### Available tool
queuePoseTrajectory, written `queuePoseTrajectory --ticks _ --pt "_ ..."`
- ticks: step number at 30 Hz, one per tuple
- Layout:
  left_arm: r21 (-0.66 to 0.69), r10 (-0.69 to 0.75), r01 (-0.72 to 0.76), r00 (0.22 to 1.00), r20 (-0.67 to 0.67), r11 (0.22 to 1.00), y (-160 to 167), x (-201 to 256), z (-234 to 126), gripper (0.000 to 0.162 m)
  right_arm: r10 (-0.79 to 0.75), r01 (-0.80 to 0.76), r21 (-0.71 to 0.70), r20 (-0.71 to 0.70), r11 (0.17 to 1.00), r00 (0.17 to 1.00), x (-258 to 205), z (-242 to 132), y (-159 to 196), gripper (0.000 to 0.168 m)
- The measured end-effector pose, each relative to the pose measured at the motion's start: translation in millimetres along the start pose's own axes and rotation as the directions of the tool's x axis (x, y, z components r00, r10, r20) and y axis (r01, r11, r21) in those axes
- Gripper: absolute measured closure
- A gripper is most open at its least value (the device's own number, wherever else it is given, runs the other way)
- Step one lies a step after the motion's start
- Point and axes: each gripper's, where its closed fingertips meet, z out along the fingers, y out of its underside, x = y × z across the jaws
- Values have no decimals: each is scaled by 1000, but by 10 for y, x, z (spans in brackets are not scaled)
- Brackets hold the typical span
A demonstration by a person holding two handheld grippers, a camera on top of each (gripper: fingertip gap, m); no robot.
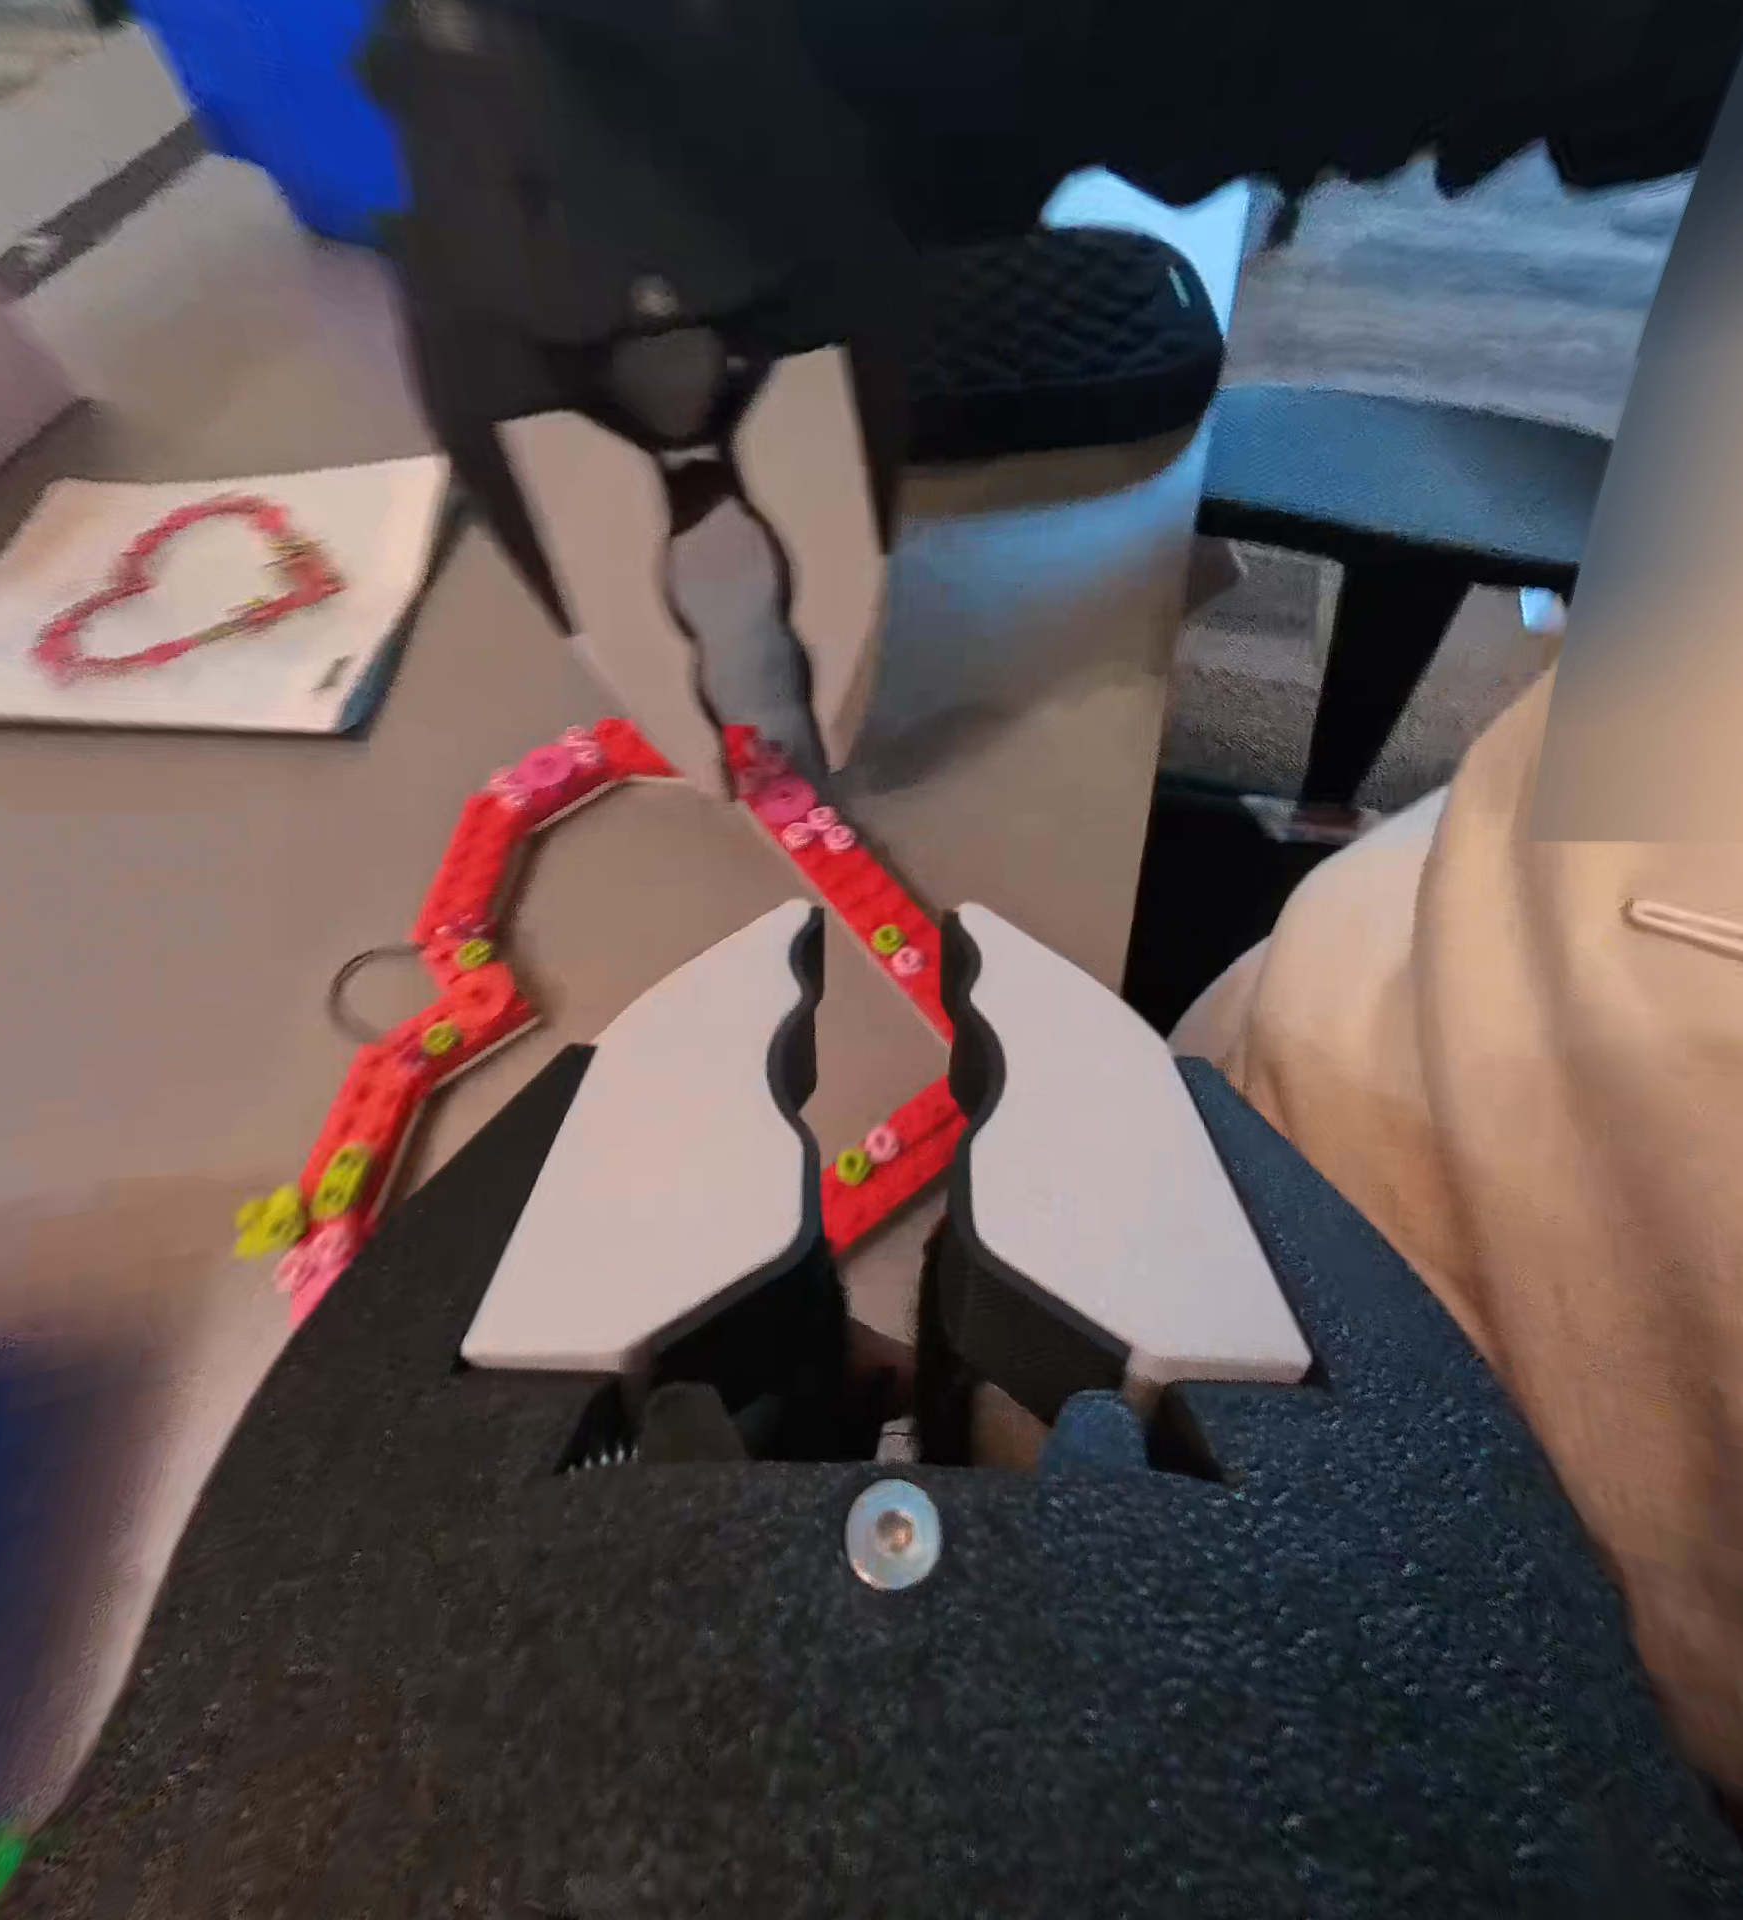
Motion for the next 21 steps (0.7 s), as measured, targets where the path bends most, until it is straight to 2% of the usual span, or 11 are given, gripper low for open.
queuePoseTrajectory --ticks 2,5,7,10,14,21 --pt "-30 49 -49 999 -11 998 13 24 199 141 -9 10 -14 9 1000 1000 16 32 4 146" --pt "-4 24 -24 998 -57 1000 -56 33 389 146 -22 24 -46 29 999 999 7 74 37 151" --pt "-61 19 -21 999 -36 998 12 -44 469 150 -35 36 -35 31 999 999 2 76 23 151" --pt "-159 -11 4 999 -41 987 196 -89 564 158 -18 16 42 39 999 999 -31 74 -54 152" --pt "-124 -73 63 994 -76 990 252 -61 597 162 43 -45 129 23 991 999 -58 113 -62 153" --pt "-123 -38 30 997 -66 992 252 -48 607 162 216 -240 309 112 920 970 -81 108 -82 153"
